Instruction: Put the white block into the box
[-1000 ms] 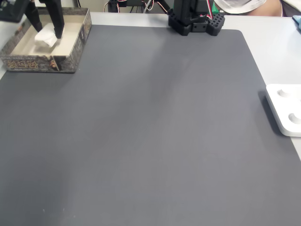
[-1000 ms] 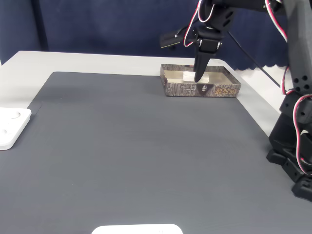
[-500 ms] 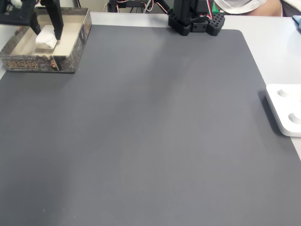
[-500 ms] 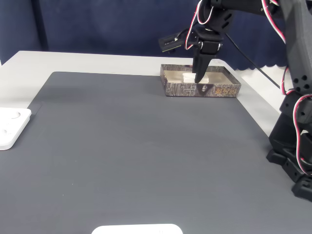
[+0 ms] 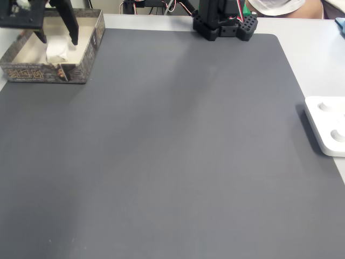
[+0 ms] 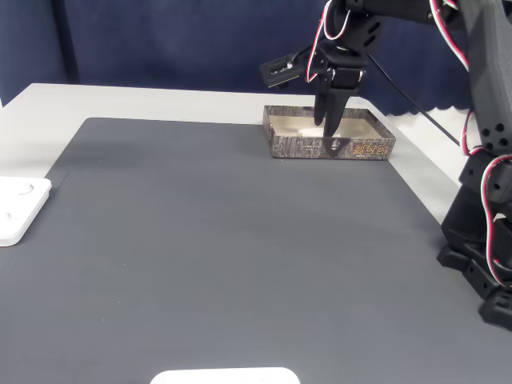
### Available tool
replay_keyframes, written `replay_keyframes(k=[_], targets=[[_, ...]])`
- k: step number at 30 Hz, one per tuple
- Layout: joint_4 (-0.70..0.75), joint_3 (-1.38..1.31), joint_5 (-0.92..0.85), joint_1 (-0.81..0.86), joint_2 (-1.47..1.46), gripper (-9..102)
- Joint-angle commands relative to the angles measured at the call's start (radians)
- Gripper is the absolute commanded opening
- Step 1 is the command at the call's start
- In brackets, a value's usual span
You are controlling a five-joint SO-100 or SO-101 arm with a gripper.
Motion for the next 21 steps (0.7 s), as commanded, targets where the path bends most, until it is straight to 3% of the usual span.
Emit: replay_keyframes(k=[1, 10, 21], targets=[[-0.014, -0.069, 0.008, 0.011, 0.043, 29], [-0.009, -0.044, -0.021, -0.037, 0.163, 30], [0.031, 0.218, -0.179, -0.084, 0.526, 27]])
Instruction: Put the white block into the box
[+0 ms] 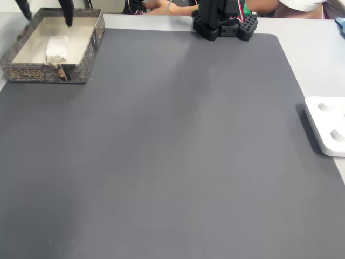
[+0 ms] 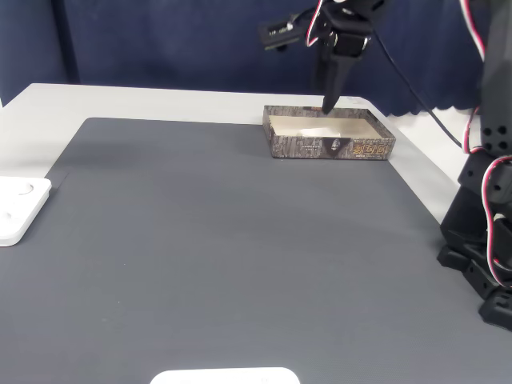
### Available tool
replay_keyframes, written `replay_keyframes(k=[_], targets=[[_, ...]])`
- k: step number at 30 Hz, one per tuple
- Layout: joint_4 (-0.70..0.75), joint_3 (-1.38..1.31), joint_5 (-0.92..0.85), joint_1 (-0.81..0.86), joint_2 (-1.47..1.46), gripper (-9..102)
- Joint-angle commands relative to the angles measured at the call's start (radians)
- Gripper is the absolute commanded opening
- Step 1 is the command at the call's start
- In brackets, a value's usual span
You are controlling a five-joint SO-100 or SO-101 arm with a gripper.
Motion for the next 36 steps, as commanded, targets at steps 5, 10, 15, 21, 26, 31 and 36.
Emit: replay_keyframes(k=[5, 10, 15, 21, 26, 31, 36], targets=[[0.060, 0.212, -0.179, -0.095, 0.357, 20], [0.130, 0.426, -0.393, -0.222, 0.520, 6], [0.127, 0.548, -0.646, -0.387, 0.637, -1], [0.110, 0.647, -0.905, -0.611, 0.730, -2], [0.060, 0.742, -1.039, -0.792, 0.776, -2], [-0.092, 0.861, -1.132, -0.957, 0.818, -2], [-0.236, 1.020, -1.244, -1.054, 0.881, -2]])
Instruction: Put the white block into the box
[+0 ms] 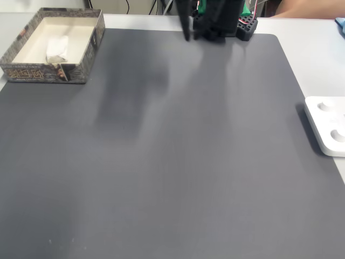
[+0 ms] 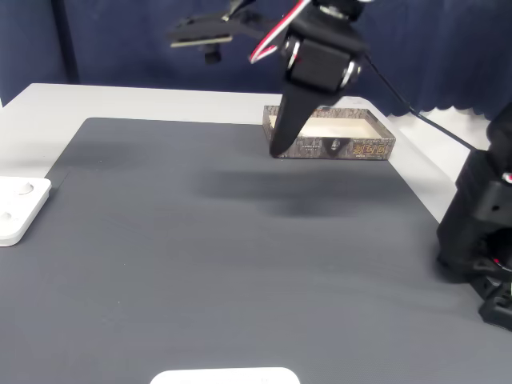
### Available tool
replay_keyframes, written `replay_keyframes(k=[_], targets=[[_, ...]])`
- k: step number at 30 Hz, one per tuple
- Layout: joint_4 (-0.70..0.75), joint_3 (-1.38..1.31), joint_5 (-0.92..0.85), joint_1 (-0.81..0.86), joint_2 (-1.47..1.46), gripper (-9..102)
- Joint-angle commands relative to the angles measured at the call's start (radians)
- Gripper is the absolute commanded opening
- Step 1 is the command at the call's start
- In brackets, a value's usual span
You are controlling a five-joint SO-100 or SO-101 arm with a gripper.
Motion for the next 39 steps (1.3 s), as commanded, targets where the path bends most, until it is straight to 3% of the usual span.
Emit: replay_keyframes(k=[1, 22, 39], targets=[[-0.095, 0.087, -0.063, -0.077, 0.100, -2], [-0.319, 0.801, -0.054, 0.026, 0.730, -2], [-0.379, 1.072, -0.032, -0.126, 1.155, -2]])
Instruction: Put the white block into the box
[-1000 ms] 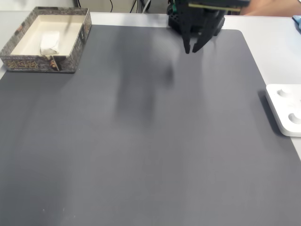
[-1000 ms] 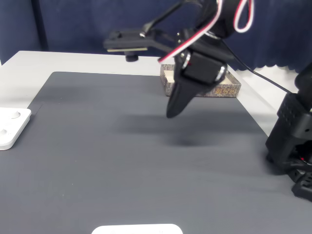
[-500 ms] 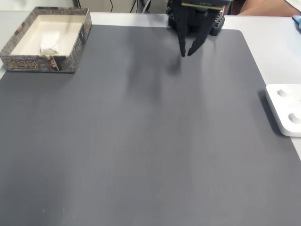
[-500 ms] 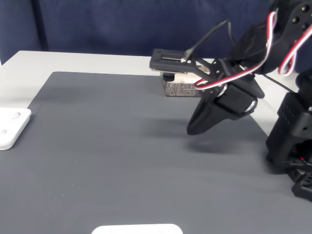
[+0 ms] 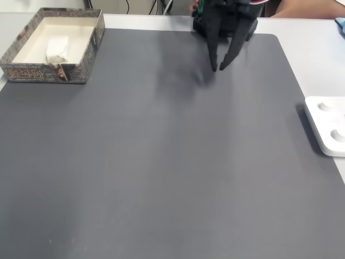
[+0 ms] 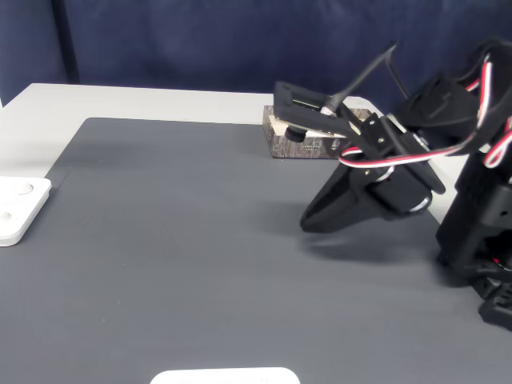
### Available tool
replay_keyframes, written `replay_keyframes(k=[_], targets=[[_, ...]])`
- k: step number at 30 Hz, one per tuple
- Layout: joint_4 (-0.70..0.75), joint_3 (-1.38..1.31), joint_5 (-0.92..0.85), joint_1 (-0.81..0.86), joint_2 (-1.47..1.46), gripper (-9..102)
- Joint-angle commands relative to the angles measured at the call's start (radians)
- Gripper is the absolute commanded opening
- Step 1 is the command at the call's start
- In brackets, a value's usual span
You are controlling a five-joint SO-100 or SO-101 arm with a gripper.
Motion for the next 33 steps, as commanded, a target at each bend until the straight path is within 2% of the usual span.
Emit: replay_keyframes(k=[1, 8, 18, 33], targets=[[-0.005, 0.005, -0.003, -0.040, 0.072, -2], [0.044, 0.023, 0.002, -0.069, 0.120, -2], [0.305, 0.043, -0.023, -0.061, 0.238, -2], [0.311, 0.118, -0.095, -0.066, 0.310, -2]])
